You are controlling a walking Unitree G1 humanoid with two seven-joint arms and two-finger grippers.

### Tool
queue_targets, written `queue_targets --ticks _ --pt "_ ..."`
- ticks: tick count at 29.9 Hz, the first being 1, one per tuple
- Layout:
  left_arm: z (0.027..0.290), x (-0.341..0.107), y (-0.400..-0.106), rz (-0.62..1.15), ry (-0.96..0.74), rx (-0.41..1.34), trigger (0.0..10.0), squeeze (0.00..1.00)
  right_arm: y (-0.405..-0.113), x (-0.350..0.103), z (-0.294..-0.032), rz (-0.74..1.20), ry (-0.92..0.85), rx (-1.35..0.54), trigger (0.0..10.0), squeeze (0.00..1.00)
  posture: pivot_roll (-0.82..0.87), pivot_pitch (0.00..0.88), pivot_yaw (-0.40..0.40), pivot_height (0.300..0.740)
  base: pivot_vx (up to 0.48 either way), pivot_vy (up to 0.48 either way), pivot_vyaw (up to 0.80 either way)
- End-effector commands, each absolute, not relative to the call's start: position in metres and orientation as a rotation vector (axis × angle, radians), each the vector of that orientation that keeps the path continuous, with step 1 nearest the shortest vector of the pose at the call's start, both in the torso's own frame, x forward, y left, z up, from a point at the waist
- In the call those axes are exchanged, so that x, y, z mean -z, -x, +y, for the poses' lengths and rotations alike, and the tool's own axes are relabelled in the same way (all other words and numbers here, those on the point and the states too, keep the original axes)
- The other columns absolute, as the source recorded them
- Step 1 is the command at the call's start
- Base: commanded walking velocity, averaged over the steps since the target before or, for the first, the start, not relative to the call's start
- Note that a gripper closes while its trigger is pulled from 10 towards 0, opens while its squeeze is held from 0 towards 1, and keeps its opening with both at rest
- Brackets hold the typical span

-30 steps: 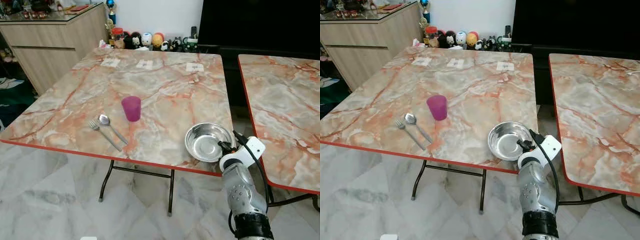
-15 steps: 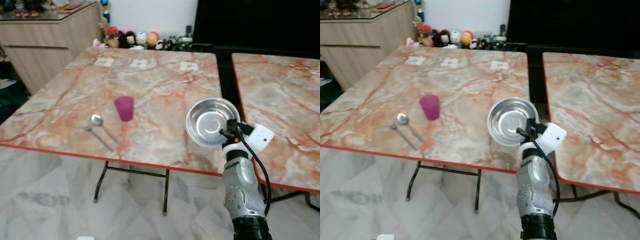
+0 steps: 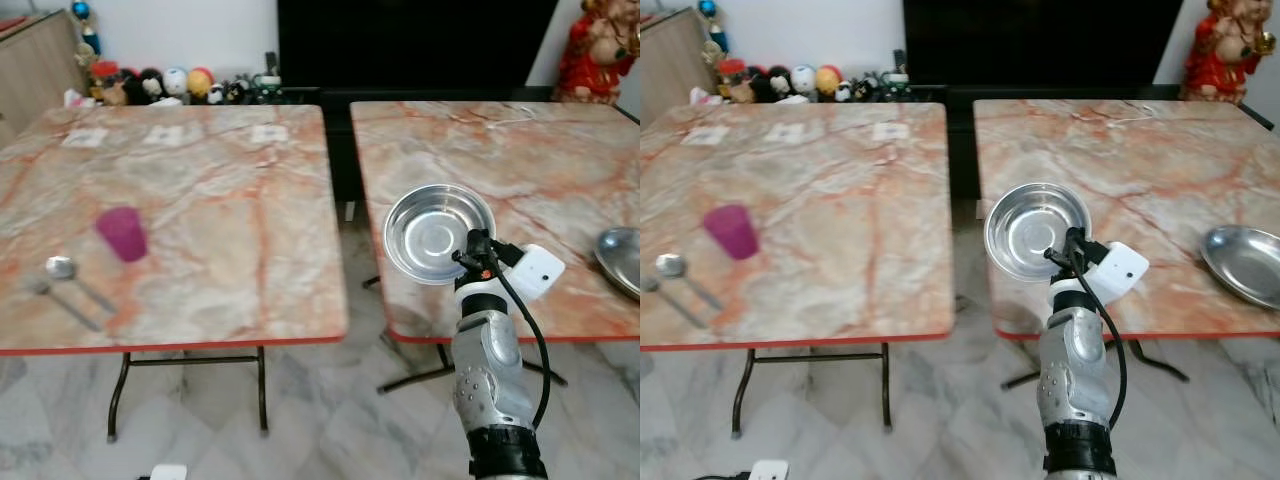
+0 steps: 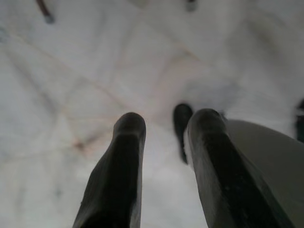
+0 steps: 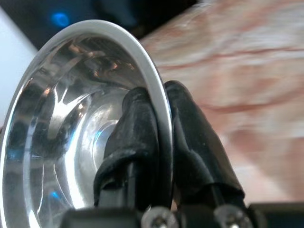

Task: Setting the table

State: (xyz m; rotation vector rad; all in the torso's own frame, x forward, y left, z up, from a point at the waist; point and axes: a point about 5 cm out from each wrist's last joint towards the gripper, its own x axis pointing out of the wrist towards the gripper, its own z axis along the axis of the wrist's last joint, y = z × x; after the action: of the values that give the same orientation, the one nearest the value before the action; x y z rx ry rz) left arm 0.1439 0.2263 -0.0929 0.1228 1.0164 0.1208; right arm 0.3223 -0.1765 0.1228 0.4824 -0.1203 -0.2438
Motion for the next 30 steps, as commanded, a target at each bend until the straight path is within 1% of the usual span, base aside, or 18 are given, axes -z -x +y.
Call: queue_targets --ticks 1,20,29,30 --pt "0.230 0.096 -0.132 1.058 -0.138 -0.120 10.0 0.00 -0.325 -0.131 -0.175 -0.154 -0.482 0.242 10.0 0.00 -0.07 0.000 0.019 0.740 0.000 -0.465 0.00" --pt "0.232 0.096 -0.133 1.057 -0.154 -0.113 10.0 0.00 -0.322 -0.128 -0.191 -0.161 -0.473 0.337 10.0 0.00 -0.08 0.000 0.033 0.740 0.000 -0.464 0.00" --pt "0.232 0.095 -0.133 1.049 -0.147 -0.116 10.0 0.00 -0.323 -0.132 -0.216 -0.183 -0.507 0.497 10.0 0.00 -0.08 0.000 0.039 0.740 0.000 0.000 0.00" --pt "0.232 0.095 -0.134 1.050 -0.148 -0.115 10.0 0.00 -0.323 -0.131 -0.221 -0.181 -0.527 0.539 10.0 0.00 -0.08 0.000 0.040 0.740 0.000 0.000 0.00"
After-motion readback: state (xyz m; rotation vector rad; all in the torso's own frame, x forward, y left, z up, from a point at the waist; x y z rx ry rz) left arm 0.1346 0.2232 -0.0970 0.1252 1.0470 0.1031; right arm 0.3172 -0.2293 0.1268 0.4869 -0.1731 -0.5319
